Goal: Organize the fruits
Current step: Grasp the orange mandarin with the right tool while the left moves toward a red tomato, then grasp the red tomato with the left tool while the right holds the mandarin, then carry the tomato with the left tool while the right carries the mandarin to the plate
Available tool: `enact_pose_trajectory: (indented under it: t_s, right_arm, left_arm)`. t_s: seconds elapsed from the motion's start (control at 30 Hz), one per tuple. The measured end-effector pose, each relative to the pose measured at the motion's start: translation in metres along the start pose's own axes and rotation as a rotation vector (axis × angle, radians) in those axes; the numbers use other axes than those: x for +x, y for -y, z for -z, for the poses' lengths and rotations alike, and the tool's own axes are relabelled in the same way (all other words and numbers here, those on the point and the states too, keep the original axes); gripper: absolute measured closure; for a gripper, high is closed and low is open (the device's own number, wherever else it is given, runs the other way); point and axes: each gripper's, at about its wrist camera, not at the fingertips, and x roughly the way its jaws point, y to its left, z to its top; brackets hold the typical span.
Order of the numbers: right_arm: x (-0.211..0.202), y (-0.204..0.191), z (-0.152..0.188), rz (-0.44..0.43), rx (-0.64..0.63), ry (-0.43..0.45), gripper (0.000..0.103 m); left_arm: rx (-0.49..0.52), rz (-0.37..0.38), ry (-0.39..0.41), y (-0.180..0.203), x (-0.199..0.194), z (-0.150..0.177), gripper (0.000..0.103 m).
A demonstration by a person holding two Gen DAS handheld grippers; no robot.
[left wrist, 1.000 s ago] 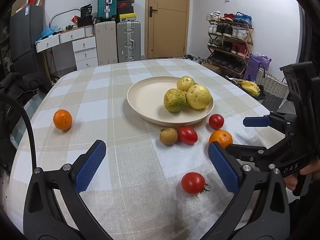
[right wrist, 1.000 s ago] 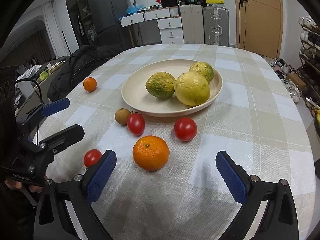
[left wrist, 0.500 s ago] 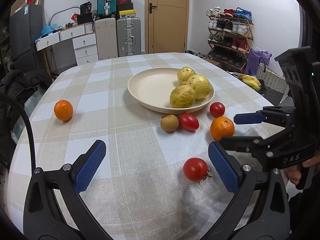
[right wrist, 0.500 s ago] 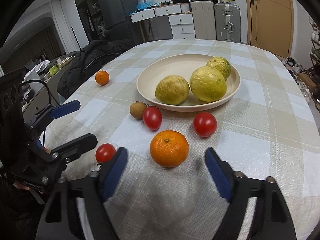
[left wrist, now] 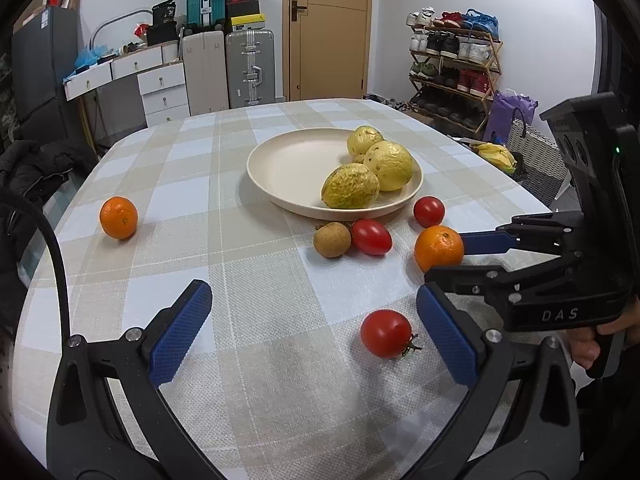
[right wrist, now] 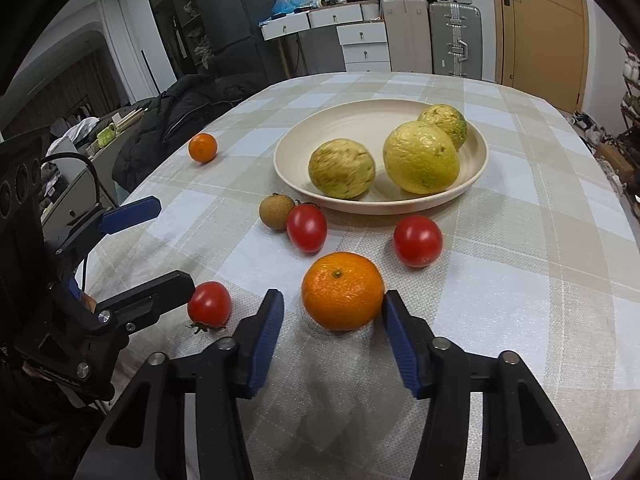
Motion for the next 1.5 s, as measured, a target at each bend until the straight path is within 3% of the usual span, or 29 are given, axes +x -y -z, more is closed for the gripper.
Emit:
enact_pose_trajectory:
  t_s: [0.13,0.33,0.63,0.73,0.8,1.1,1.3,1.5]
  right_arm:
    - [0.0,0.005,0.0,0.004,0.017,0.001,0.06]
    - [0.0,0.005,0.001,0.007,0.0,0.011,0.061]
    - [-0.014,0.006,-0.003,-0.007,0.009,0.081,0.061]
    - [-0.017,0.007,-0.004,-0.005,0.013,0.091,0.061]
    - [-0.018,0.006,-0.004,-0.009,0.013,0.091,0.061]
    - [-0.019,0.002,-0.003,-0.009,0.003,0.093,0.061]
    - [-0.019,0.002,-0.002,-0.009,0.002,0.091,0.062]
    - [-0.02,0.002,-0.001,-0.006,-0.003,0.092,0.061]
  left_arm:
    - [0.008,-0.003,-0.005,0.002,0.001,0.0,0.001]
    - [0.033,-0.007,-0.033,0.006,0.002,0.001,0.001]
    - [0.063,0.048,-0.099,0.015,0.009,0.005,0.002]
    - [0.066,0.087,-0.118,0.018,0.012,0.007,0.014]
    - [0.068,0.108,-0.14,0.019,0.016,0.008,0.029]
    - [0.06,0.176,-0.189,0.022,0.025,0.013,0.061]
    - [0.058,0.195,-0.185,0.021,0.027,0.013,0.075]
    - [0.047,0.205,-0.17,0.019,0.024,0.011,0.076]
